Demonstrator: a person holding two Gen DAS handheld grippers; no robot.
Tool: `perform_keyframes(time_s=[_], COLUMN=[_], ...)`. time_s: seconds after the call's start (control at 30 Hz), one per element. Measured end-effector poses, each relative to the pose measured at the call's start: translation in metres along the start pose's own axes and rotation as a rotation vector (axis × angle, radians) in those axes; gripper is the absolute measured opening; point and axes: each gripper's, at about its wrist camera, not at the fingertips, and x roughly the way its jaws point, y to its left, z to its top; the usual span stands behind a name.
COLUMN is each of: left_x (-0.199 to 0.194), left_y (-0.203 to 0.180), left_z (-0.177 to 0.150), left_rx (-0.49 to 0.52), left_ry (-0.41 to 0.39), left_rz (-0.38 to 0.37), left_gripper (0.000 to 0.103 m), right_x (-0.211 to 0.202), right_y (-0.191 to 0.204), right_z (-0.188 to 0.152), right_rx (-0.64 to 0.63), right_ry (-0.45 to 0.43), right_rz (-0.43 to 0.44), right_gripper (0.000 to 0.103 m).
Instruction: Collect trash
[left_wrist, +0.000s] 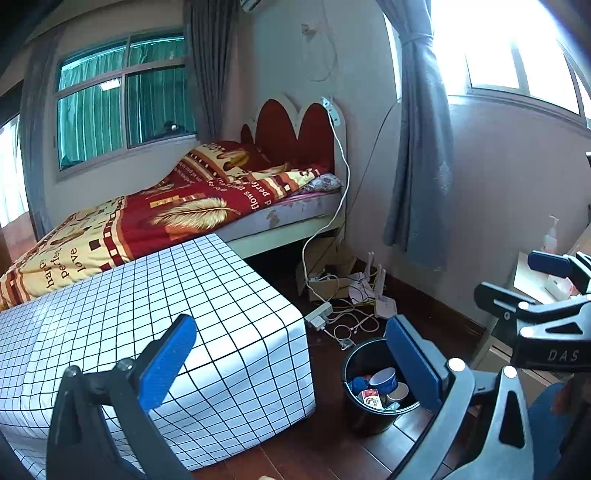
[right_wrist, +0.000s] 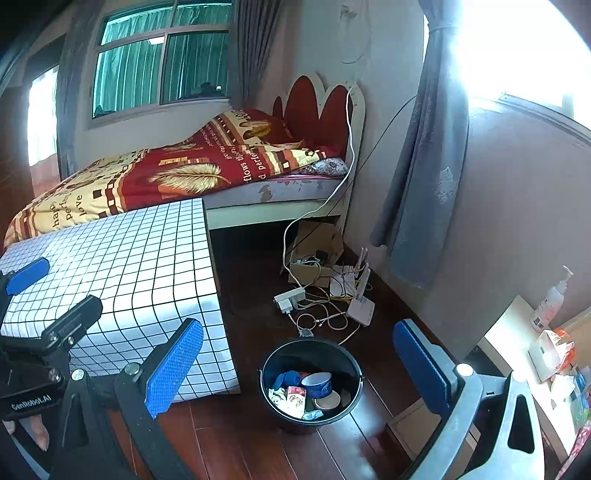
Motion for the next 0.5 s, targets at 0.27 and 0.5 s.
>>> perform_keyframes(time_s=[0.27, 0.5], left_x=[-0.0022, -0.0037], left_y=[-0.0033, -0.0018], left_z=[0.0001, -0.0001], left_rx=[0.003, -0.002], left_ry=[-0.001, -0.008], left_rz=[-0.003, 0.003], left_gripper=[0.103, 0.103], right_x=[0.0003, -0.0036], right_y=[-0.0029, 0.0005], right_z=[0.0007, 0.0003], right_rx=[0.004, 0.001], right_ry=[-0.001, -0.011], right_rz=[-0.004, 0.003], right_gripper=[0.103, 0.103])
